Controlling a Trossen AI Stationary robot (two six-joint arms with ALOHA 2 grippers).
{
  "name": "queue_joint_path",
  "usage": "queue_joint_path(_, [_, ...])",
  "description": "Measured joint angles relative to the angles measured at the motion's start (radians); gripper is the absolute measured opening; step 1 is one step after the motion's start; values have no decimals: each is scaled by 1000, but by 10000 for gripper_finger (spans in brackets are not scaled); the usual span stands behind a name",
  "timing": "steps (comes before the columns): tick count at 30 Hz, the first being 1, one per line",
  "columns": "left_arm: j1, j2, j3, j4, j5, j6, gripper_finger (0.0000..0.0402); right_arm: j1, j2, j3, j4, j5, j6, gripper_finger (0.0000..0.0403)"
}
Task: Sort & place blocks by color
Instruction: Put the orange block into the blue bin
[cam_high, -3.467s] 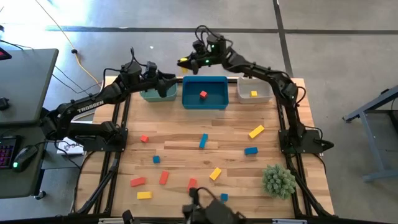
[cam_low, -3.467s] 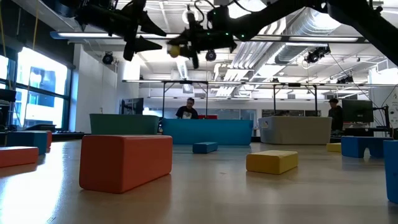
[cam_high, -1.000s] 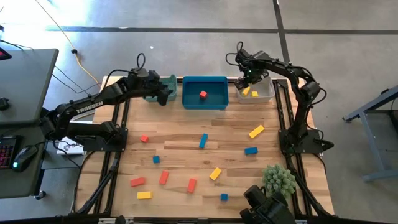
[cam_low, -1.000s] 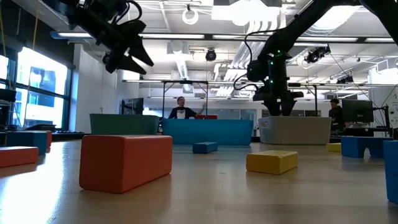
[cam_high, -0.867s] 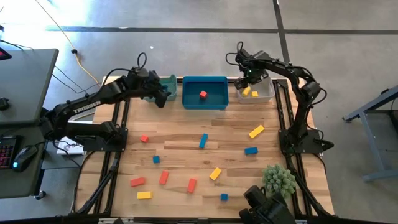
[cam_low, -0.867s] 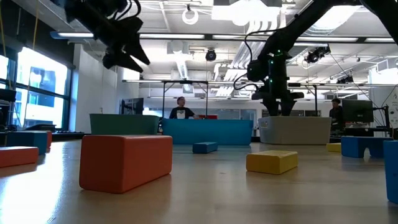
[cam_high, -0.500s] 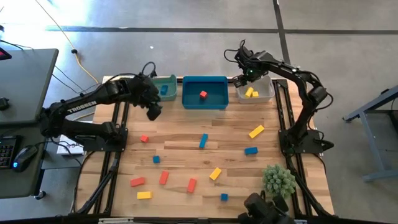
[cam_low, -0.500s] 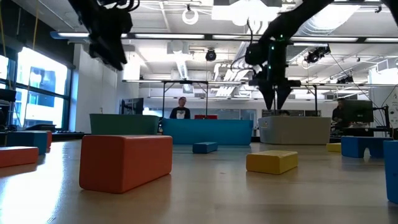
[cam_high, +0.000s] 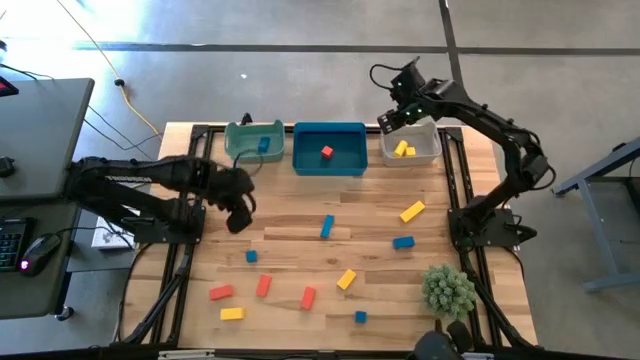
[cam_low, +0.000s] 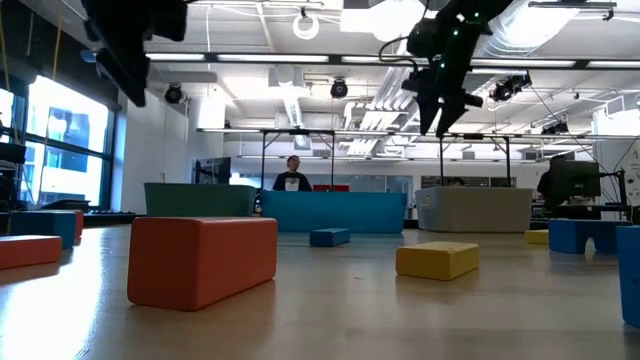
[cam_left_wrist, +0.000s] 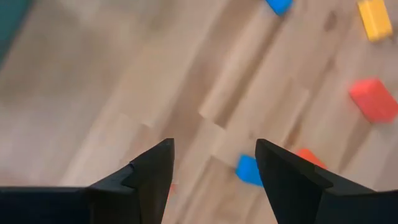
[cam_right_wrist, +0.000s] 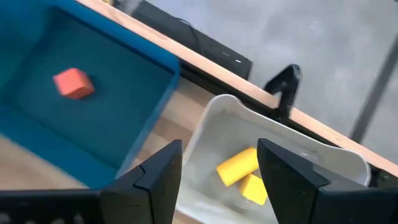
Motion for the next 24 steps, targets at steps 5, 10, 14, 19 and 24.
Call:
queue_joint_path(5, [-198,0,0,1,-44,-141,213,0,-35,0,0,-94,-33,197])
queue_joint_path(10, [-382,9,0,3,-50,-281,213,0,-38,0,0,-142,-57,197])
queue_joint_path(14, [-515,38,0,2,-53,-383,213,2,-38,0,-3,-143,-82,197])
queue_joint_path(19, [-654,111,0,1,-52,-484,213,2,-38,0,-27,-145,-83,197])
queue_joint_path(24, [-755,211,-1,4,-27,-593,213,2,-37,0,-53,-145,-83,197])
